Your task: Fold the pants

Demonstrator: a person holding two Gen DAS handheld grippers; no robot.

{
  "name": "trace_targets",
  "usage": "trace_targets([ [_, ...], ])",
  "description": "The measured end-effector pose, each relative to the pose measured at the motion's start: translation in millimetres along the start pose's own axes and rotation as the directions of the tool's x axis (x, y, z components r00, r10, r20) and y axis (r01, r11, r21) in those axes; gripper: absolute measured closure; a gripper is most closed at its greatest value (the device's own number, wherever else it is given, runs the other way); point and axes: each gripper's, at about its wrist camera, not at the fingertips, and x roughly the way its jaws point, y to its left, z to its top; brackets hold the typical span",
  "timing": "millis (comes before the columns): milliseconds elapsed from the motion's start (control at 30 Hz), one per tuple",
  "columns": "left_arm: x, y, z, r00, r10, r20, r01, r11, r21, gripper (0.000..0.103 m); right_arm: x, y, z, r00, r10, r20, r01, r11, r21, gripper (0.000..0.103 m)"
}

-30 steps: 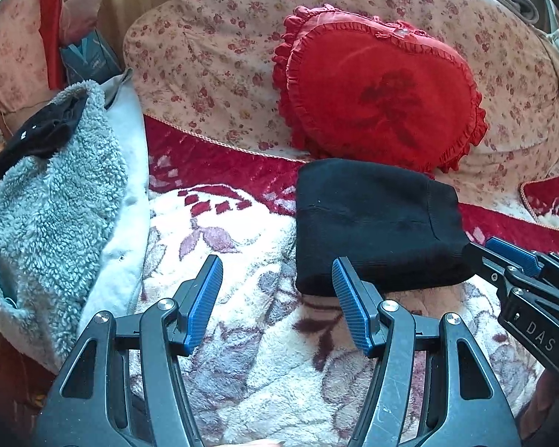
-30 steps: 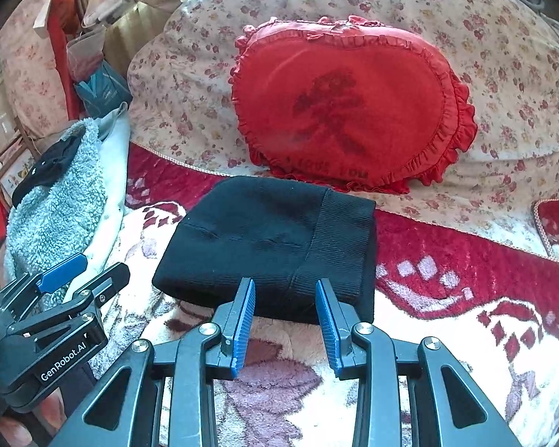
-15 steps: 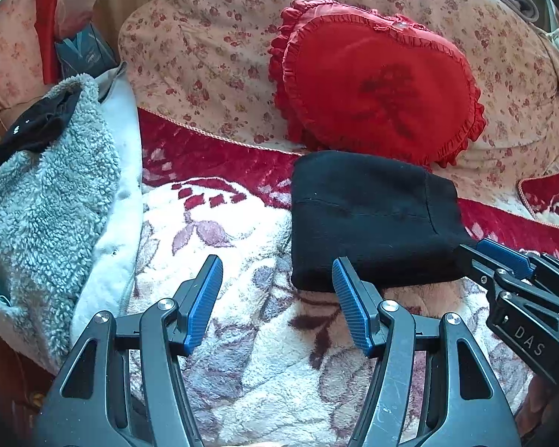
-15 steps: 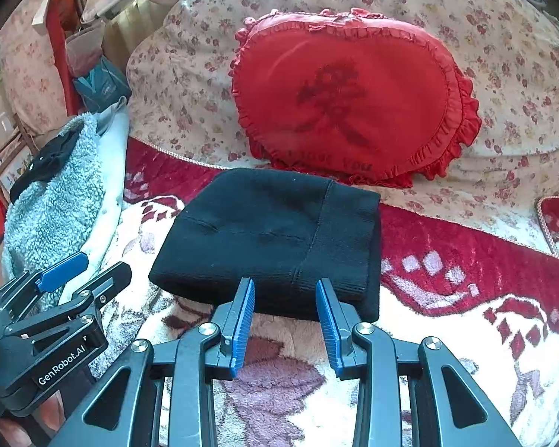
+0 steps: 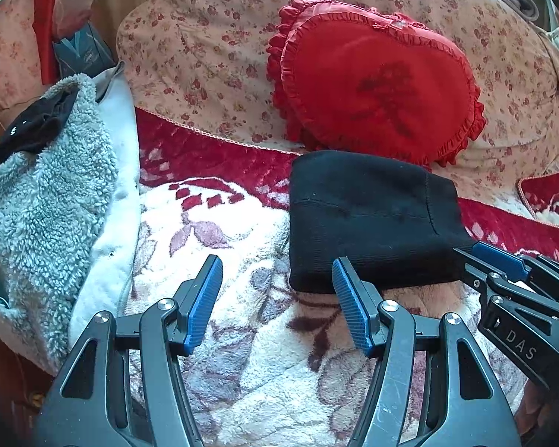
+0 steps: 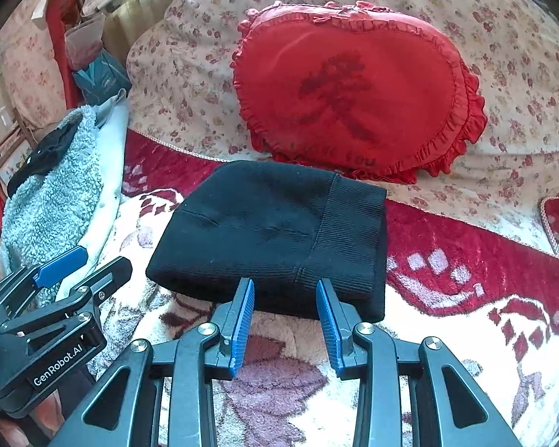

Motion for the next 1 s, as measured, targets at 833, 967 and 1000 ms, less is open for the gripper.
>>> trace_targets([
  [833,0.1,-4.4,-0.4,1.000,-0.004,-0.003,0.004,1.000,0.013,0.042,0.6,2.6,-2.4,1.000,-0.002,-0.003,0.002,1.000,0.015,0.069],
  [967,0.6,-4.3,-1.4,1.000,-0.007,-0.005,0.007,1.000,0.013,0.042,1.0,2.4,-2.9,1.000,-0.002,-0.005,0.002,1.000,0.012,0.069],
  [1000,0.4,-4.5,-2.0,1.000,-0.006,-0.004,0.007,1.000,0.014,0.042,1.2,3.3,-3.5,1.000,-0.002,-0.006,0.002,1.000,0.012,0.069],
])
